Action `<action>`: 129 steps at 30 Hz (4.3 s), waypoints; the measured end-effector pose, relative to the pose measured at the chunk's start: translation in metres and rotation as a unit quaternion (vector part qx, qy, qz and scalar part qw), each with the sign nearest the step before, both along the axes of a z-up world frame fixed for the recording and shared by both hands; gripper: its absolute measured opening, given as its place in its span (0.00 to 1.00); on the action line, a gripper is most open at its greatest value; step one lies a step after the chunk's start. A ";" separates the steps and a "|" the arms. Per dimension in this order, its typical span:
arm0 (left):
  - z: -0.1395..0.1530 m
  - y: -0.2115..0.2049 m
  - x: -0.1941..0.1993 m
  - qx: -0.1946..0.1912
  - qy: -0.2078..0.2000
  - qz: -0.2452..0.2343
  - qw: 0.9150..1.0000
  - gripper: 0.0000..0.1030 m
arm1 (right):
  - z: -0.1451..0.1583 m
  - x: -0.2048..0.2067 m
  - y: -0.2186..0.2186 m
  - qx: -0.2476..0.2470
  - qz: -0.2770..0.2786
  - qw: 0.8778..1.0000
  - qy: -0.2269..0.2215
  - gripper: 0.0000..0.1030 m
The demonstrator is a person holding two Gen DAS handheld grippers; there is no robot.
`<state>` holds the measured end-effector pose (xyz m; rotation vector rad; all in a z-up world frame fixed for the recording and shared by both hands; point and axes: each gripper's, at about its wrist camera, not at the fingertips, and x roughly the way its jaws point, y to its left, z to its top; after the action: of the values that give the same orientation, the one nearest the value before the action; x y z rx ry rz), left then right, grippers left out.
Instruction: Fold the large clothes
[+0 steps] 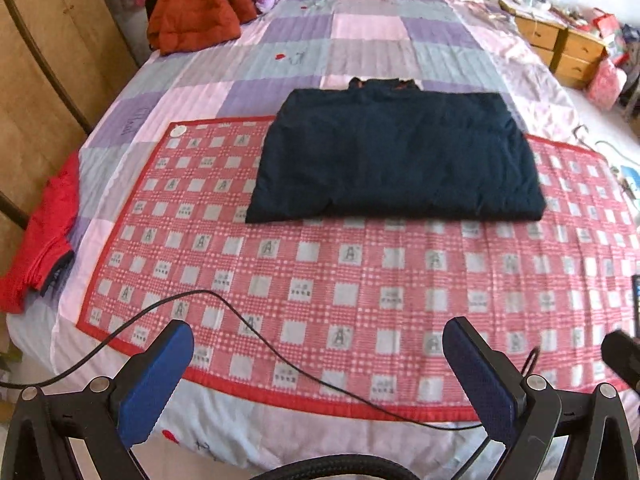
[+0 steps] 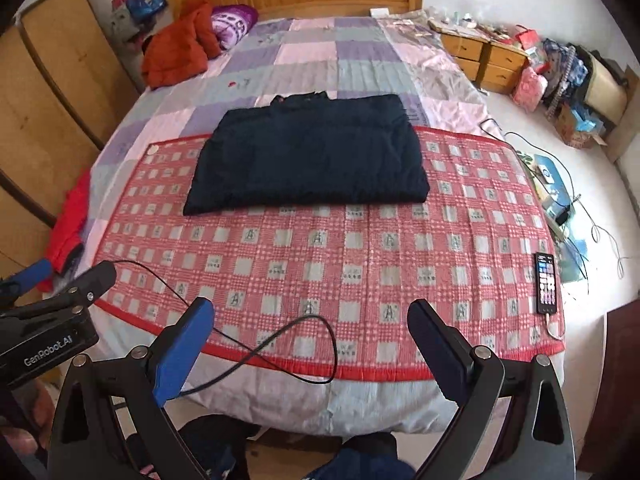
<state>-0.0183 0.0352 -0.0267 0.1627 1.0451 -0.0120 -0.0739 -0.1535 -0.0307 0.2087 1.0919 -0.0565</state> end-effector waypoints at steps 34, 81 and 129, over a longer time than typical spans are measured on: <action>0.032 -0.039 0.007 0.004 -0.013 -0.028 1.000 0.99 | 0.038 -0.015 -0.022 -0.013 -0.034 0.999 -0.020 0.97; 0.020 -0.045 0.005 -0.007 0.016 -0.049 0.999 0.99 | 0.035 -0.005 -0.019 -0.006 -0.040 0.999 -0.019 0.97; 0.018 -0.052 0.001 -0.017 0.024 -0.062 0.998 0.99 | 0.034 -0.010 -0.026 -0.007 -0.039 0.999 -0.021 0.97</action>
<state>-0.0173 -0.0173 -0.0091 0.1980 1.0809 -0.1465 -0.0839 -0.1799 0.0037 0.2396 1.0413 -0.1289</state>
